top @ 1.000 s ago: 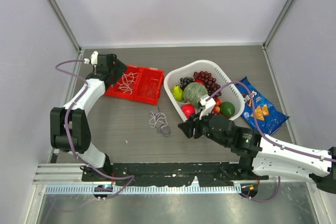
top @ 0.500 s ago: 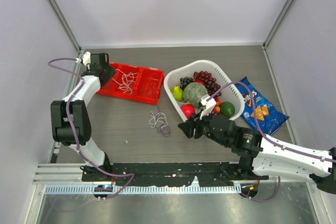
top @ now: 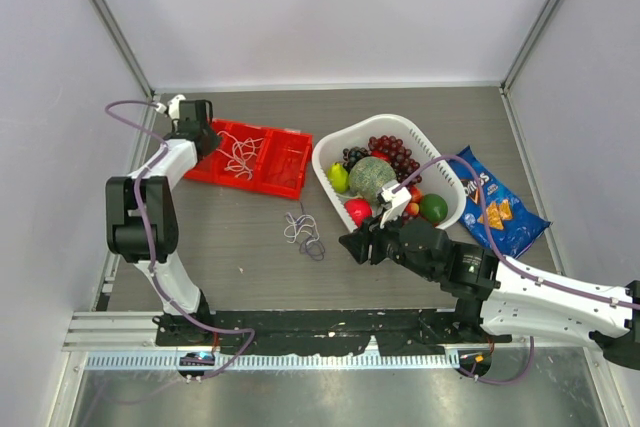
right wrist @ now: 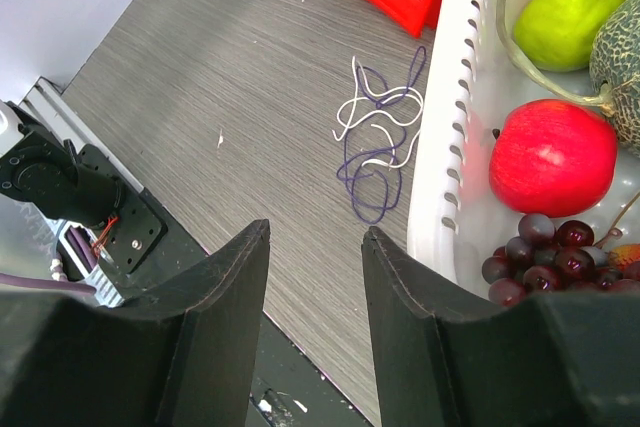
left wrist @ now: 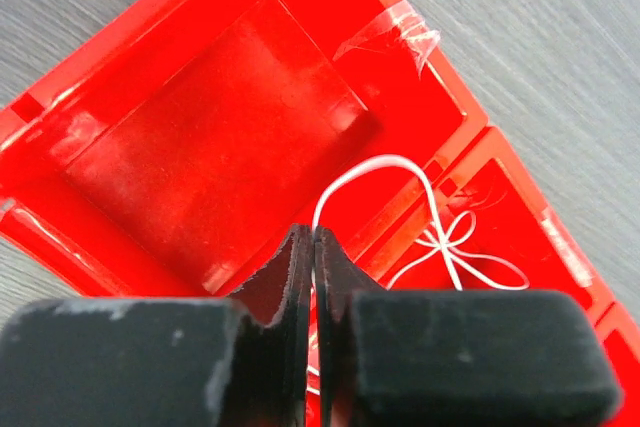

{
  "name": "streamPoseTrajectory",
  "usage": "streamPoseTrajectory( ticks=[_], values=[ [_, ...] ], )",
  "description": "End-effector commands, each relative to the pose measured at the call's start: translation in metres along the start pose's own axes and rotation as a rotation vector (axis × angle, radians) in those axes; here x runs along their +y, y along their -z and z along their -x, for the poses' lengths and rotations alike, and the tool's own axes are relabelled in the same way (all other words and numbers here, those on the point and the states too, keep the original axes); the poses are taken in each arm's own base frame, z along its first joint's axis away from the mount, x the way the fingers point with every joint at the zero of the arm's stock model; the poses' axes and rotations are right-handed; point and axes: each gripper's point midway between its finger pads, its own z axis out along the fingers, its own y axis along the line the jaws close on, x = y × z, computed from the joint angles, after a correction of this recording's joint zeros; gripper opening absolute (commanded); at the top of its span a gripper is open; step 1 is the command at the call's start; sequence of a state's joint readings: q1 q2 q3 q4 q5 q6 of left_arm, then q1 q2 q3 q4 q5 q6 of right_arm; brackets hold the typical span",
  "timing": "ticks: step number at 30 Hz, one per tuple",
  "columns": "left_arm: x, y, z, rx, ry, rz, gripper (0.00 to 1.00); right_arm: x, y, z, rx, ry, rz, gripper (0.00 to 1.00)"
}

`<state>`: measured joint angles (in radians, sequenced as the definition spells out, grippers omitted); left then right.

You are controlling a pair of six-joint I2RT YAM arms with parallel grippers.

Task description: Untangle the cables

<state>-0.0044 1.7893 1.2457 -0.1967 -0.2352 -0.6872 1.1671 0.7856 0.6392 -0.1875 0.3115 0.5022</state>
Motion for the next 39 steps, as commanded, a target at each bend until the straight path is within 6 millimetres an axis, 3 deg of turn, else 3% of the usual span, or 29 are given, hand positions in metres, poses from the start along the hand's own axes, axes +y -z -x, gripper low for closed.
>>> streamPoseTrajectory(
  ticks=[1,6,10,13,17,23,27,30,34,39],
  values=[
    [-0.01,-0.004,0.017,-0.052,-0.024,-0.021,0.0,0.009,0.0,0.02,-0.051,-0.013,0.021,0.48],
    [-0.009,0.01,0.023,-0.096,-0.069,-0.014,0.0,0.01,-0.001,0.017,-0.043,-0.011,0.022,0.48],
    [-0.023,0.048,0.025,-0.257,-0.231,0.026,0.0,0.01,-0.002,0.017,-0.047,-0.015,0.026,0.48],
    [-0.028,0.065,0.018,-0.309,-0.256,0.029,0.0,0.011,-0.003,0.014,-0.044,-0.02,0.031,0.48],
    [-0.03,0.06,-0.005,-0.242,-0.234,-0.002,0.0,0.012,-0.005,0.012,-0.037,-0.028,0.04,0.48],
    [-0.028,0.026,-0.049,-0.077,-0.242,0.029,0.0,0.015,-0.007,0.013,-0.038,-0.033,0.046,0.48],
    [-0.036,0.028,-0.052,-0.03,-0.22,0.014,0.01,0.012,-0.011,0.009,-0.027,-0.025,0.029,0.48],
    [-0.036,0.049,-0.039,-0.066,-0.152,-0.001,0.18,0.008,-0.022,-0.003,0.019,0.011,0.0,0.48],
    [-0.028,0.087,-0.029,-0.086,-0.049,-0.019,0.53,0.017,-0.045,-0.022,0.11,0.062,0.01,0.48],
    [-0.019,0.132,-0.035,-0.059,0.026,-0.111,0.7,0.039,-0.076,-0.032,0.154,0.091,0.046,0.48]
  ],
)
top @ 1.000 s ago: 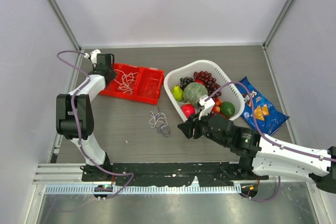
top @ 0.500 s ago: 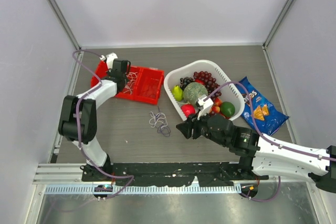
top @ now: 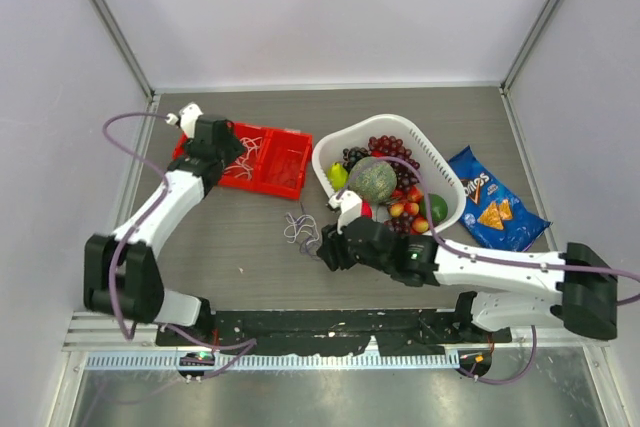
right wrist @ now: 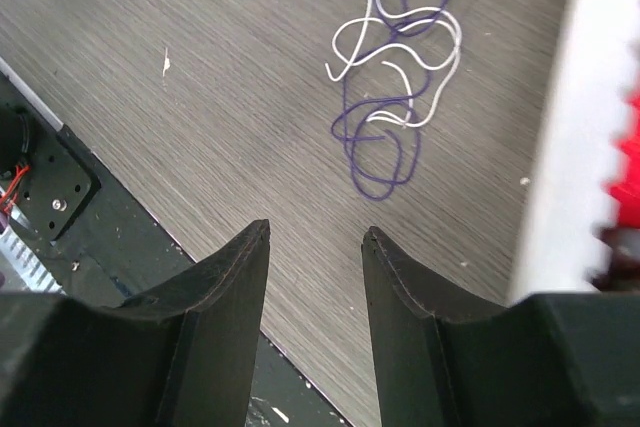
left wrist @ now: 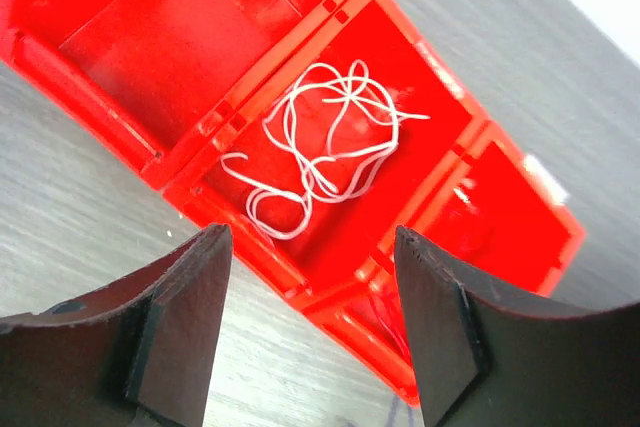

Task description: Untangle the cables

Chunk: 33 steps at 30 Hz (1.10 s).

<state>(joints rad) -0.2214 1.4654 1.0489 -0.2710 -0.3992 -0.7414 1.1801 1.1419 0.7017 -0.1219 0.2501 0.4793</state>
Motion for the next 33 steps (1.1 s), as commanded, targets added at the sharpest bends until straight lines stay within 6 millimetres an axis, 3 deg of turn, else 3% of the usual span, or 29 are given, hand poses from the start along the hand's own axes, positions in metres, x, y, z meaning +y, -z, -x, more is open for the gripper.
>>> streamPoseTrajectory(
  ticks=[1,3,4,7,9,12,18,23,26,33],
  values=[
    [0.008,0.043,-0.003,0.02,0.096,-0.067,0.71,0.035,-0.016,0.035,-0.065,0.016,0.08,0.48],
    [0.009,0.066,-0.011,0.045,0.107,-0.143,0.71,0.04,-0.03,0.04,-0.041,0.04,0.059,0.48],
    [0.008,0.073,-0.024,0.084,0.106,-0.19,0.71,0.034,-0.04,0.03,-0.004,0.058,0.025,0.48],
    [-0.016,0.096,-0.071,0.236,0.124,-0.442,0.69,0.025,-0.057,0.029,0.012,0.073,-0.055,0.49],
    [-0.018,0.102,-0.106,0.32,0.102,-0.5,0.69,0.021,-0.066,0.021,0.027,0.08,-0.081,0.5],
    [-0.021,0.098,-0.129,0.346,0.044,-0.493,0.68,0.023,-0.069,0.01,0.04,0.054,-0.051,0.5],
    [-0.04,0.079,-0.155,0.406,0.057,-0.502,0.68,0.025,-0.059,-0.009,0.031,-0.035,0.017,0.5],
    [-0.051,0.065,-0.171,0.471,0.098,-0.496,0.6,0.026,-0.045,-0.009,-0.007,-0.087,0.052,0.49],
    [-0.055,0.062,-0.171,0.458,0.105,-0.494,0.52,0.024,-0.041,-0.005,-0.02,-0.08,0.044,0.49],
    [-0.06,0.073,-0.159,0.388,0.082,-0.478,0.54,0.023,-0.041,-0.004,-0.016,-0.056,0.041,0.49]
  ],
)
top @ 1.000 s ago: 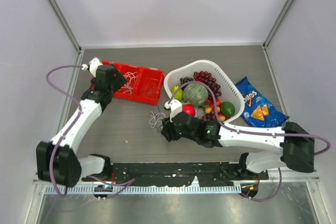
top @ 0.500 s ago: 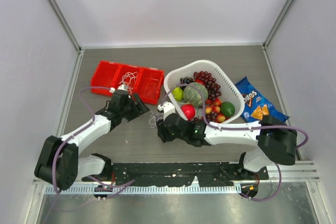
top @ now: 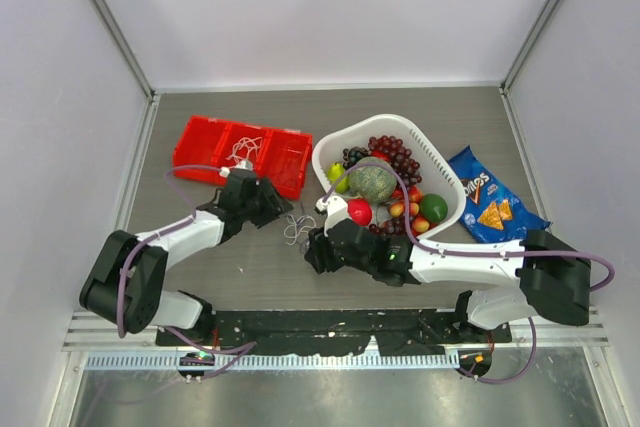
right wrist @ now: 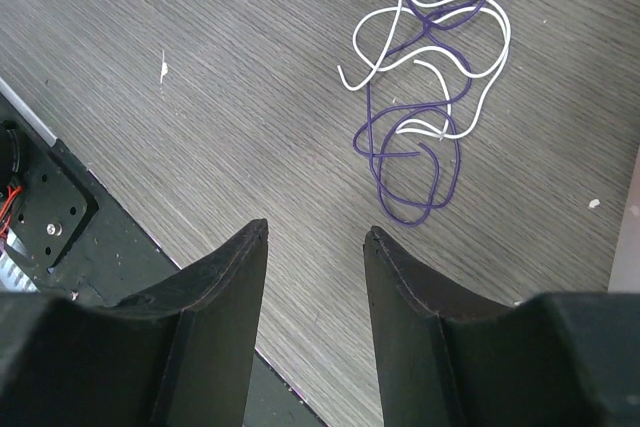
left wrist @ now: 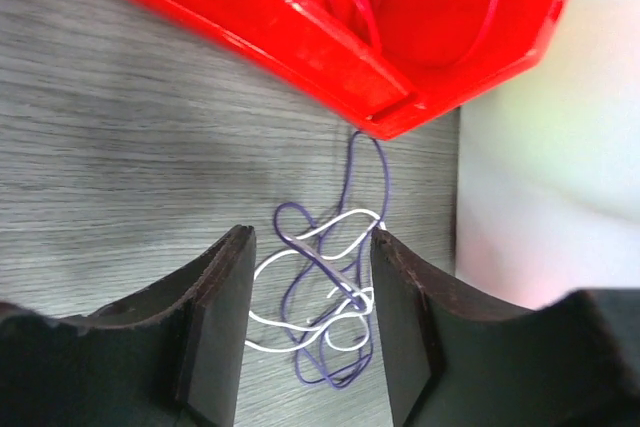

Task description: Untangle the cables

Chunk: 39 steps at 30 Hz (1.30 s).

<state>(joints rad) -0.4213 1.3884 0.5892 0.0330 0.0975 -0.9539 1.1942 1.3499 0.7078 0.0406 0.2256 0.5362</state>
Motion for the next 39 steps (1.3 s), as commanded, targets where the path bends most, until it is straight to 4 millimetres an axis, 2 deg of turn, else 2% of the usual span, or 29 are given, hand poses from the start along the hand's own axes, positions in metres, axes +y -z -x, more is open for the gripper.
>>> streamPoseTrajectory(
  ticks=[1,5,8,12,24,31,37,39],
  values=[
    [-0.037,0.015,0.025,-0.113,-0.021,-0.069,0.56,0.011,0.002,0.018,-0.063,-0.009,0.03,0.49],
    [-0.046,0.025,0.016,-0.102,-0.03,-0.089,0.58,0.012,0.0,0.019,-0.062,-0.006,0.032,0.49],
    [-0.044,0.026,0.015,-0.108,-0.034,-0.057,0.45,0.013,-0.001,0.018,-0.056,-0.006,0.035,0.48],
    [-0.047,0.027,0.011,-0.079,-0.015,-0.048,0.38,0.013,0.002,0.02,-0.062,-0.007,0.04,0.48],
    [-0.041,0.02,-0.002,-0.065,0.005,0.007,0.39,0.013,0.007,0.024,-0.082,-0.016,0.042,0.48],
    [-0.041,0.012,-0.004,-0.066,-0.012,0.019,0.34,0.013,0.007,0.023,-0.082,-0.018,0.048,0.47],
    [-0.04,0.006,-0.005,-0.064,-0.018,0.021,0.24,0.011,0.007,0.022,-0.086,-0.019,0.041,0.47],
    [-0.04,0.006,-0.005,-0.068,-0.027,0.022,0.15,0.011,0.005,0.021,-0.084,-0.017,0.038,0.47]
  ],
)
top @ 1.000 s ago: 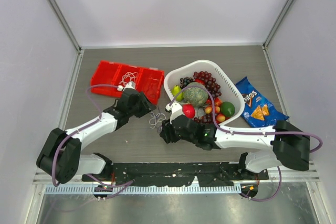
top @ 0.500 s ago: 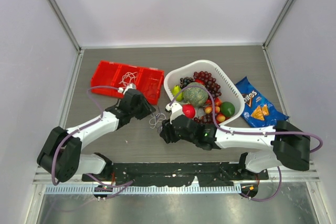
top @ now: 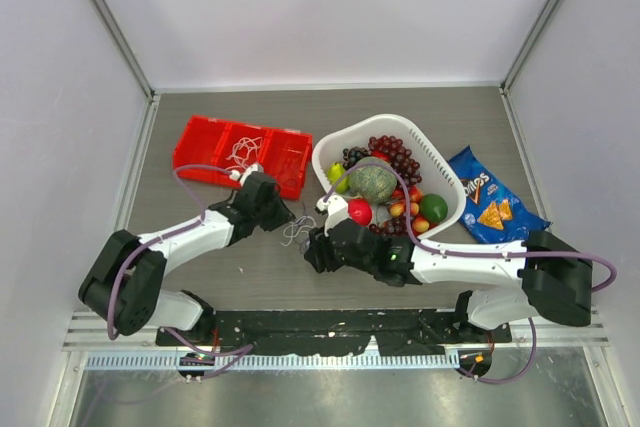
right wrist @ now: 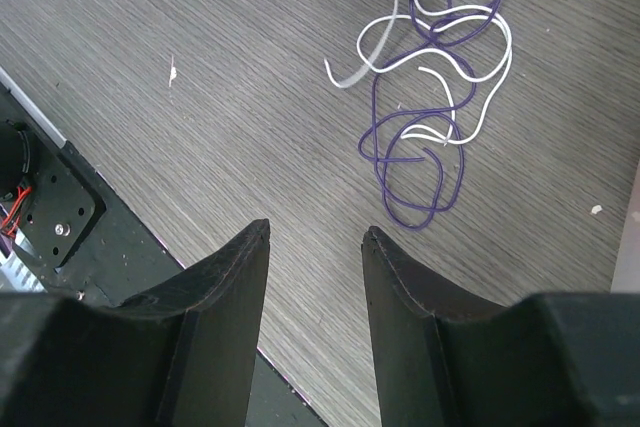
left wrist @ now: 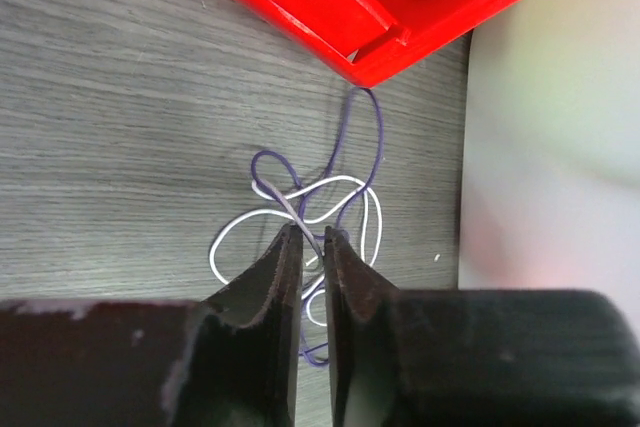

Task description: Untangle the cables

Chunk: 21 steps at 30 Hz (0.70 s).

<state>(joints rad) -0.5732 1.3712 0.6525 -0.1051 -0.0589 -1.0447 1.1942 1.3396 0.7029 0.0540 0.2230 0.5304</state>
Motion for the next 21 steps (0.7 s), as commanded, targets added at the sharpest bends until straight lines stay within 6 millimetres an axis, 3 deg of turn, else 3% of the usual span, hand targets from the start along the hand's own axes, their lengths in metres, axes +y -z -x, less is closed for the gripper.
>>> streamPoseTrajectory(
  ticks=[1,3,10,21],
  values=[
    [-0.025,0.003,0.02,-0.071,-0.018,-0.06,0.11,0.008,0.001,0.017,-0.065,-0.015,0.023,0.47],
    [-0.024,0.009,0.024,-0.09,-0.039,-0.054,0.0,0.008,-0.002,0.015,-0.058,-0.01,0.02,0.47],
    [-0.026,0.052,0.035,-0.151,-0.117,-0.094,0.0,0.002,-0.02,0.014,-0.017,0.088,-0.041,0.5],
    [-0.048,0.158,0.048,-0.243,-0.259,-0.288,0.0,0.007,-0.033,0.058,-0.131,0.129,0.001,0.63]
  ],
)
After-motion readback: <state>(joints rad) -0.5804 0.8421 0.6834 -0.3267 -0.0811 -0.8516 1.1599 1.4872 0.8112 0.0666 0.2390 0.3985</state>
